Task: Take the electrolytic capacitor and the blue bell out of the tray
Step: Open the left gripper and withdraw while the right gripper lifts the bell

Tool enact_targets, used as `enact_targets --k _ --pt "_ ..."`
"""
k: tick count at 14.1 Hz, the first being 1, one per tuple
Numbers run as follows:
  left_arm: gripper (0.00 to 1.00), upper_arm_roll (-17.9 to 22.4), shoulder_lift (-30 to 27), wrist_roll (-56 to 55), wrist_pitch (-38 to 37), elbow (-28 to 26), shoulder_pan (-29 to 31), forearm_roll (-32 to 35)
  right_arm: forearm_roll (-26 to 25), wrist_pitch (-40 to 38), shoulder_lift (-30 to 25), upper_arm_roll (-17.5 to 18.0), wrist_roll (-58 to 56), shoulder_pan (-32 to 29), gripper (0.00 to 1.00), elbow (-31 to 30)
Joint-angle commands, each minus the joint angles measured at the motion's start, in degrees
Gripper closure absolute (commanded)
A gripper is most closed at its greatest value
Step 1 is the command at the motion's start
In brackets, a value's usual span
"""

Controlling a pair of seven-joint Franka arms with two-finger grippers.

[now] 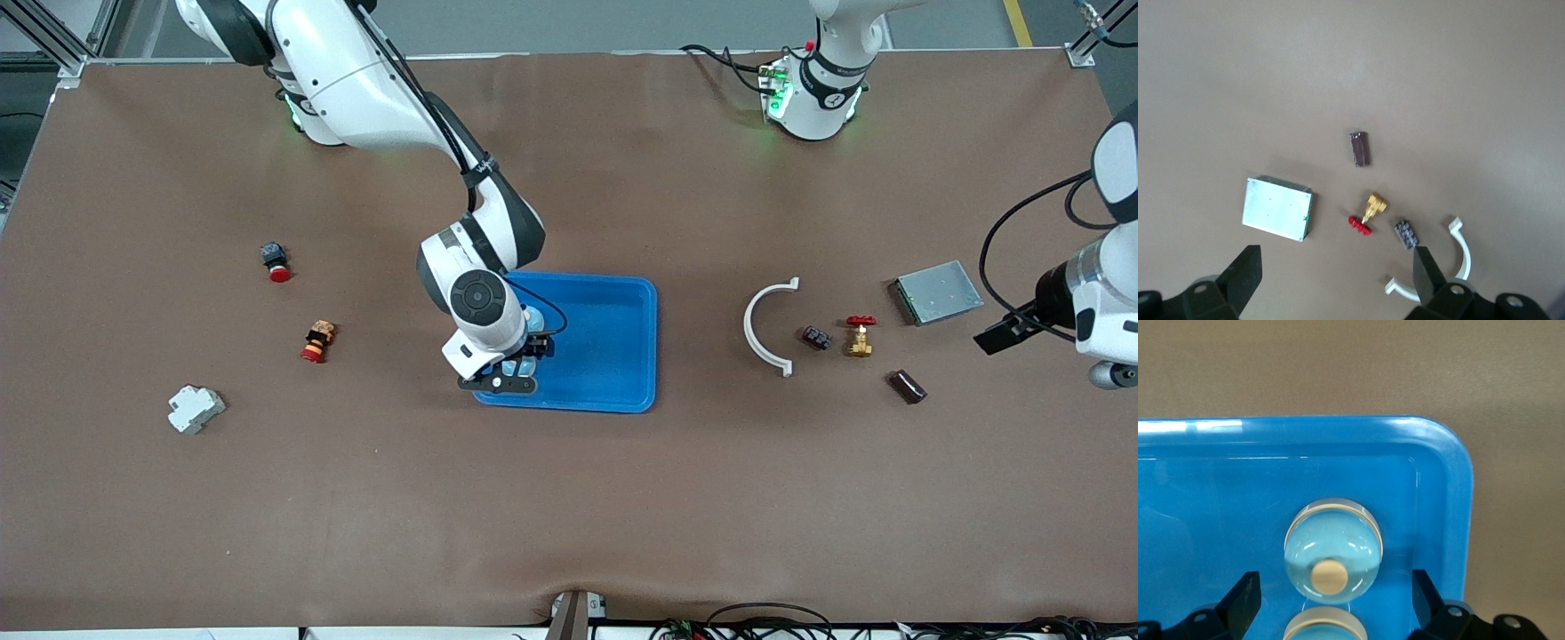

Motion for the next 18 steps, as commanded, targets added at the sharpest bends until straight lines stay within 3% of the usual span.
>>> enact_targets --k 1,4,8,18 --pt "0.00 -1.11 -3.05 3.39 -2.81 0.90 0.12 -1.10 0.91 1.48 1.20 0.19 -0.71 -0.13 0.00 0.79" --pt "0.00 -2.69 -4.46 4.26 -3.25 0.99 0.21 -1.62 0.82 1.57 1.21 0.19 -0.80 -0.30 0.00 0.88" --pt "0.00 -2.53 -6.31 8.12 -4.74 0.99 0.92 -9.44 0.82 1.66 1.21 0.11 -0.10 -0.30 0.00 1.67" --pt "0.00 -2.88 -11.40 14.19 -8.00 -0.85 0.83 -9.71 0.12 3.86 2.26 -0.16 -0.89 -0.57 0.00 1.14"
